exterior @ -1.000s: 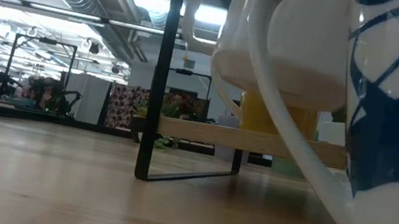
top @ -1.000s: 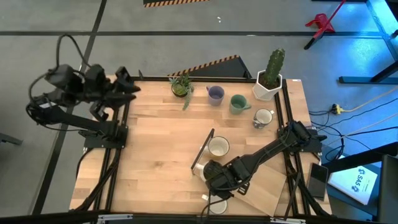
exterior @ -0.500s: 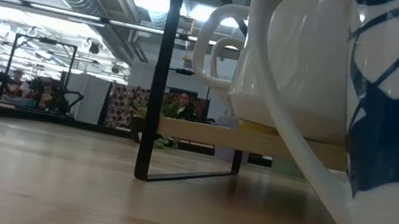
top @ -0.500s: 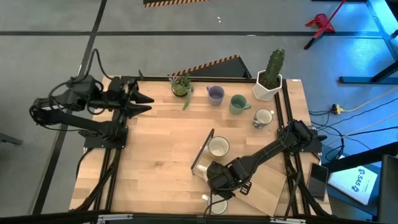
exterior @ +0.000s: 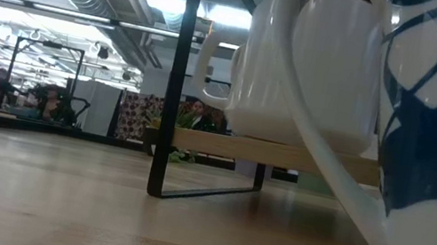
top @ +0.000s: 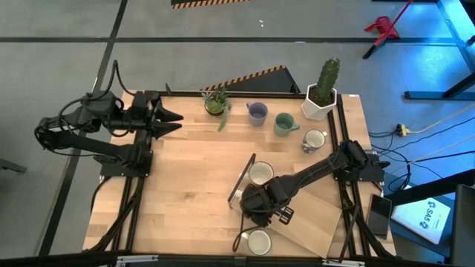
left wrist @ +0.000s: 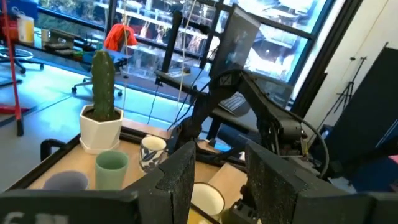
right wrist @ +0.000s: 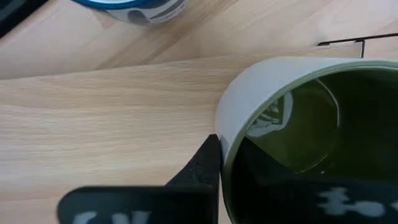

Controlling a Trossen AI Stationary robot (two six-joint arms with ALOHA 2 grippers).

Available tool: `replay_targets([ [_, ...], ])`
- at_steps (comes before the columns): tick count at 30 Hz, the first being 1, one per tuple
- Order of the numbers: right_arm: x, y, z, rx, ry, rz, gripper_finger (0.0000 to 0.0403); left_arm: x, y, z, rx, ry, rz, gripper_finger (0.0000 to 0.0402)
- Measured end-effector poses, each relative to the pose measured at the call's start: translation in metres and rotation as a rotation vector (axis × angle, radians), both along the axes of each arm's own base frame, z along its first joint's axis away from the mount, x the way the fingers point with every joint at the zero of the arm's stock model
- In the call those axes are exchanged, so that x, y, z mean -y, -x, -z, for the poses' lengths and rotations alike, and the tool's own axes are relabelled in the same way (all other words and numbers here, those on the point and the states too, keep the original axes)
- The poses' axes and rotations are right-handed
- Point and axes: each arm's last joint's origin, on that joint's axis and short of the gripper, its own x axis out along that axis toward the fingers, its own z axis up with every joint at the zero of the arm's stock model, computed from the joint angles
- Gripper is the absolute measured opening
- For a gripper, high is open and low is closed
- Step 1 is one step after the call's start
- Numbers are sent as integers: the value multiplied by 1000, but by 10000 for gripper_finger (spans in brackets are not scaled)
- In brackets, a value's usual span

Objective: Place coffee mugs
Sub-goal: Put the white mug on the shelf, then put the bottom blue pattern mug on the shelf

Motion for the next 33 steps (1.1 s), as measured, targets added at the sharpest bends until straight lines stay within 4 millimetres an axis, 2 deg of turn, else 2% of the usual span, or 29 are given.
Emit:
replay_targets([
  [9,-5,0,-1,25,-12,-34,58,0,0,0,-1,-2,-5,135],
  [16,-5,0,-4,18,-56,10,142,0,0,2,-19,-2,-5,135],
  [20,-3,3,-20,60,-59,59,180,0,0,5,-52,-2,-4,135],
  [28,-11,20,-54,113,-62,198,190,1,-1,6,-61,22,17,135],
  [33,-40,40,-55,97,-65,194,190,1,-6,12,-118,43,16,135],
])
